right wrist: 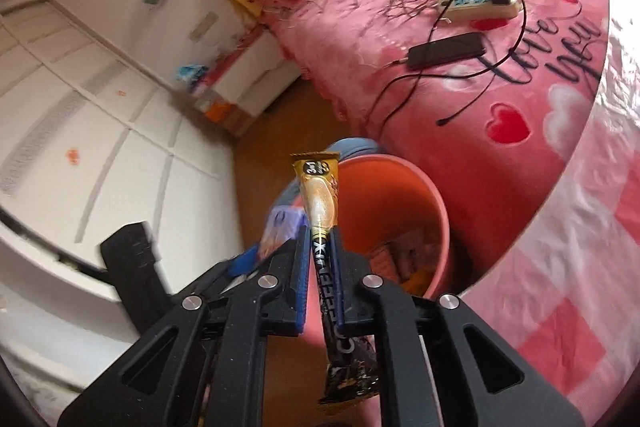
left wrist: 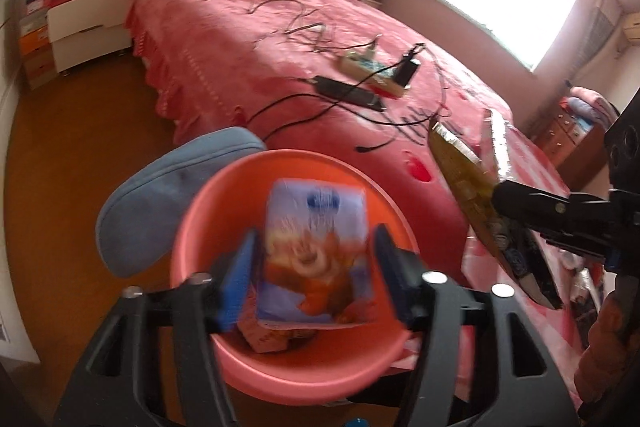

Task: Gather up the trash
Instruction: 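Carry tissue pack and coffee stick over the orange bucket and open both tools, then move both empty tools back toward the trash pile on the table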

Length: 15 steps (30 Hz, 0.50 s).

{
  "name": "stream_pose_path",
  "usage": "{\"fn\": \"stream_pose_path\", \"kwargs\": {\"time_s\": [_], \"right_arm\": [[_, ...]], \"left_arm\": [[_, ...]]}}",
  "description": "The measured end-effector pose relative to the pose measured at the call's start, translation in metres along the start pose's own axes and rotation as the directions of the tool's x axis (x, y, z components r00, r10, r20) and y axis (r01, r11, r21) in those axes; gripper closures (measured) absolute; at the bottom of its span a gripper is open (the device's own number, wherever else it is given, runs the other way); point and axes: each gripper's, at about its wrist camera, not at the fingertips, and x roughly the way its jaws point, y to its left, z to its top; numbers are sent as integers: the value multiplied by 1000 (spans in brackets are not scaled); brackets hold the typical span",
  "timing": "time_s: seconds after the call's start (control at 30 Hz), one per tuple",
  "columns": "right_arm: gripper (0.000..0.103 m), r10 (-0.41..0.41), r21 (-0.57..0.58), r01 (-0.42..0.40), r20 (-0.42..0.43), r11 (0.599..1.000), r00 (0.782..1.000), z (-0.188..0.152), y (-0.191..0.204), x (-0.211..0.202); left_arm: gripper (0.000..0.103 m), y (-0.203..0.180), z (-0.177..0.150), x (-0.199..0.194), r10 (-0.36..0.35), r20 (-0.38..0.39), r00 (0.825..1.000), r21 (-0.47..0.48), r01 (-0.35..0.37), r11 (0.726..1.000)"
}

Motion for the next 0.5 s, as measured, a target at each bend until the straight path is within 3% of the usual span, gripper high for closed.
{"fn": "stream_pose_path", "kwargs": {"time_s": [0.03,0.07,0.13,0.27,0.5], "right_arm": [[75,-2,10,1,4,1000,1000,1,-1,3],[56,-1,26,1,9,1000,1000,0,-4,3],[39,8,48,-10,33,999,999,-3,-8,-3],[26,-83,-6,84,89,996,993,-11,-5,-23],[25,-201,-67,217,189,974,961,-31,-8,-56]], "left_arm": [[28,3,-1,0,13,3,1000,-7,-13,1000],[27,6,-1,0,17,4,1000,-11,-17,1000],[20,10,-2,2,30,3,1000,-10,-30,1000],[20,11,-3,2,31,20,999,0,-31,1000],[19,-7,-2,-7,-46,122,992,34,42,999]]}}
